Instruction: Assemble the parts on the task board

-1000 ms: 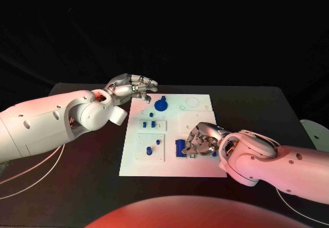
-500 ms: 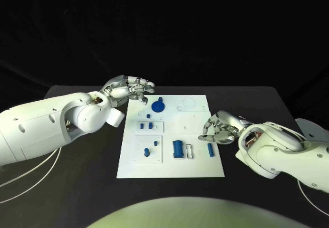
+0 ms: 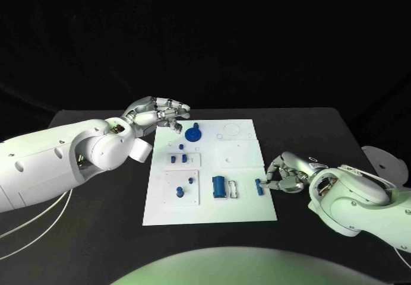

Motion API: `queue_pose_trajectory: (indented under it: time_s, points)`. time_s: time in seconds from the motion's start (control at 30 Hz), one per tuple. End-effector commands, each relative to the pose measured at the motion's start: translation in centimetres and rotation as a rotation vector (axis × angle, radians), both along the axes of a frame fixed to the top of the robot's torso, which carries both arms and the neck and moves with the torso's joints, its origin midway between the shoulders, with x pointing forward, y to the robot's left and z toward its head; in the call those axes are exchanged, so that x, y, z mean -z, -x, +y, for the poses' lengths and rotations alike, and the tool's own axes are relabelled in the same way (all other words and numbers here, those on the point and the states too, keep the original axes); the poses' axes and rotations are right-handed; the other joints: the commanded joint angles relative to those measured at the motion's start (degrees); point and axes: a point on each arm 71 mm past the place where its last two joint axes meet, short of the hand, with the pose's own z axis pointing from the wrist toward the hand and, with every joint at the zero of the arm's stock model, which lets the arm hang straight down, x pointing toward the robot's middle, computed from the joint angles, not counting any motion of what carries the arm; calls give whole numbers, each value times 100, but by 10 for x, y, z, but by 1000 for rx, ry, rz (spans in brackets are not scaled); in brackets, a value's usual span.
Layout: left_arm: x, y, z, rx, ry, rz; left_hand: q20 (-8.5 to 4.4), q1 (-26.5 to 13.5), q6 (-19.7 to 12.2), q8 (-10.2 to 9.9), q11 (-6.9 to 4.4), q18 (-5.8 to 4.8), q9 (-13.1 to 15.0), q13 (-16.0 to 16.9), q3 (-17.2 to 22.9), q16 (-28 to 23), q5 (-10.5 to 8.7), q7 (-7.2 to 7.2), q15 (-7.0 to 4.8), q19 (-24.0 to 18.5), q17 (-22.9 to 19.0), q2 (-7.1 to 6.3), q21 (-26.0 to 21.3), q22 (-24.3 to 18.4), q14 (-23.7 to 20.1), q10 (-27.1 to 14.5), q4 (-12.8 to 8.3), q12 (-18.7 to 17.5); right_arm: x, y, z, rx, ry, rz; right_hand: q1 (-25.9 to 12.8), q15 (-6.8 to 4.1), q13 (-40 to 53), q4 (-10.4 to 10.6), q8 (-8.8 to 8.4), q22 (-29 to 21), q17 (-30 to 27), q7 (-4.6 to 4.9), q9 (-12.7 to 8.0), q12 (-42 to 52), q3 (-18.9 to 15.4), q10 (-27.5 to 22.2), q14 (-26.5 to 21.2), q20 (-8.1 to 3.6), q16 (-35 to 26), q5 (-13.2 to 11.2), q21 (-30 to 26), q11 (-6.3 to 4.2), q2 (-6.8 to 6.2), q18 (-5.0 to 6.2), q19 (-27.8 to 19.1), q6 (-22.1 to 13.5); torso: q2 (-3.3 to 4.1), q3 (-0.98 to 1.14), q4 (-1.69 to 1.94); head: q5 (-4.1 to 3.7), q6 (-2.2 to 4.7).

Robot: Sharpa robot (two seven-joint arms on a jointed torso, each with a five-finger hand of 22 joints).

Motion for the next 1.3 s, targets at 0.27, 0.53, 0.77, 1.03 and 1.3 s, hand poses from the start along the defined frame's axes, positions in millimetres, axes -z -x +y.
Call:
queue_pose_trajectory:
  time_s: [0.27,0.53,0.77,1.03,1.3]
  points:
    - [-1,3,-3,16,14,-3,-10,-17,-29,31,5,54,8,-9,17,29,22,6,10,38,-6,33,-40,7,-35,-50,-13,37,13,6,9,-16,26,8,-33,29,33,-14,-23,1235,1096,-21,-3,5,-19,5,532,33,-34,-15,-20,23,31,-56,238,67,17,9,20,-14,-4]
    - [-1,2,-1,12,11,-2,-10,-17,-29,31,5,54,8,-9,17,29,22,6,10,38,-6,33,-40,7,-35,-50,-13,37,23,3,12,-11,32,27,85,15,43,-25,-33,1238,1113,-37,-7,18,21,10,535,25,-28,-6,-10,8,56,-57,242,95,15,3,7,1,-27]
    - [-1,3,-1,14,12,-2,-10,-22,-30,34,6,54,10,-10,16,31,22,6,10,39,-8,30,-43,9,-36,-50,-13,42,30,0,14,-13,40,41,282,3,45,-31,-63,1238,1112,-49,-20,17,97,8,535,12,-29,44,-13,-5,75,-57,242,114,12,11,8,17,-30]
    - [-1,3,0,14,11,0,-9,-28,-30,36,6,53,10,-10,15,32,23,7,11,40,-9,32,-45,10,-36,-50,-10,44,35,-3,16,-16,51,46,491,-6,48,-46,-97,1240,1116,-58,-34,18,197,5,536,3,-29,128,-8,-14,82,-58,244,131,14,6,9,20,-31]
    - [-1,3,0,17,11,2,-9,-35,-31,36,7,53,11,-11,13,33,23,8,12,40,-10,32,-46,10,-36,-50,-6,46,37,-2,21,-26,51,47,1239,-43,55,-196,-215,1244,1127,-80,-110,4,943,-25,538,-39,-27,836,4,-46,39,-60,249,199,9,2,4,22,-43]
